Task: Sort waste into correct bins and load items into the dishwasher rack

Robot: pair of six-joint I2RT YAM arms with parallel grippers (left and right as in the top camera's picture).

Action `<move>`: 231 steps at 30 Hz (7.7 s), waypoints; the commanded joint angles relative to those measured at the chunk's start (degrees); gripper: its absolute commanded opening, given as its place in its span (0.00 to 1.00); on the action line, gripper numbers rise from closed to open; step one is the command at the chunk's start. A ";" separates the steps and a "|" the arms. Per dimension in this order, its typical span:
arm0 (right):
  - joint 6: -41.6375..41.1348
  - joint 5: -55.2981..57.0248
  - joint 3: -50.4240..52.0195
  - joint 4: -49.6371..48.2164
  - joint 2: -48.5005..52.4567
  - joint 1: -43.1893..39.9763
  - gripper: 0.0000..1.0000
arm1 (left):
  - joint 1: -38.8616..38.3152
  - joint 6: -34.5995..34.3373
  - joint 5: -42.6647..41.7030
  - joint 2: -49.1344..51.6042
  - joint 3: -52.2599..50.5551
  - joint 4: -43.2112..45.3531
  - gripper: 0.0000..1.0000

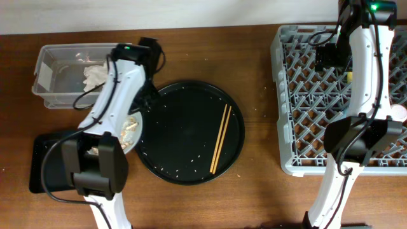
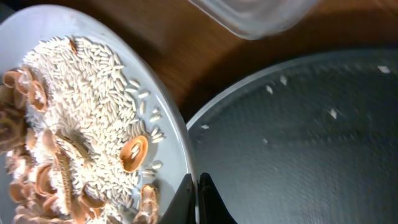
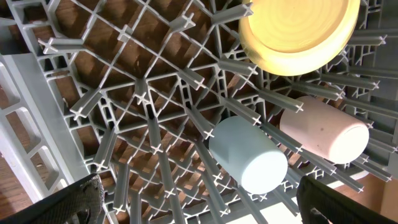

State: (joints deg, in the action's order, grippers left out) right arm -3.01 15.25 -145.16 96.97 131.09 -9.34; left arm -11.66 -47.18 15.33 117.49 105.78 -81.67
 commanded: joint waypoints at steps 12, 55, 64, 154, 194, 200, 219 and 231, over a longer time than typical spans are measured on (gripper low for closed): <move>-0.66 0.87 -0.07 0.11 -1.70 -0.09 0.98 | 29.75 8.90 -25.79 -3.74 1.25 0.52 0.01; -0.66 0.90 -0.07 0.11 -1.70 -0.09 0.98 | 19.28 51.34 -70.03 -9.20 0.00 -15.04 0.01; -0.66 0.87 -0.07 0.11 -1.70 -0.09 0.98 | -20.72 23.93 -12.59 -9.07 0.00 9.09 0.01; -0.66 0.87 -0.07 0.11 -1.70 -0.09 0.98 | -32.57 20.33 -19.41 -3.06 0.94 47.89 0.92; -0.66 0.87 -0.07 0.11 -1.70 -0.09 0.98 | -31.10 20.52 -24.61 -1.07 -5.09 43.45 0.01; -0.66 0.87 -0.07 0.11 -1.70 -0.09 0.98 | -31.65 -2.69 -26.49 -1.05 -5.11 70.36 0.01; -0.66 0.90 -0.07 0.11 -1.70 -0.09 0.98 | -36.09 14.84 -23.04 12.87 -5.11 84.54 0.41; -0.66 0.87 -0.07 0.11 -1.70 -0.09 0.98 | -30.84 24.13 -24.33 2.58 -5.11 77.64 0.32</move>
State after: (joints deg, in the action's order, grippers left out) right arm -3.01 15.42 -145.16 96.97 131.09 -9.34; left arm -43.79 -28.01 -9.41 120.84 100.40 -3.60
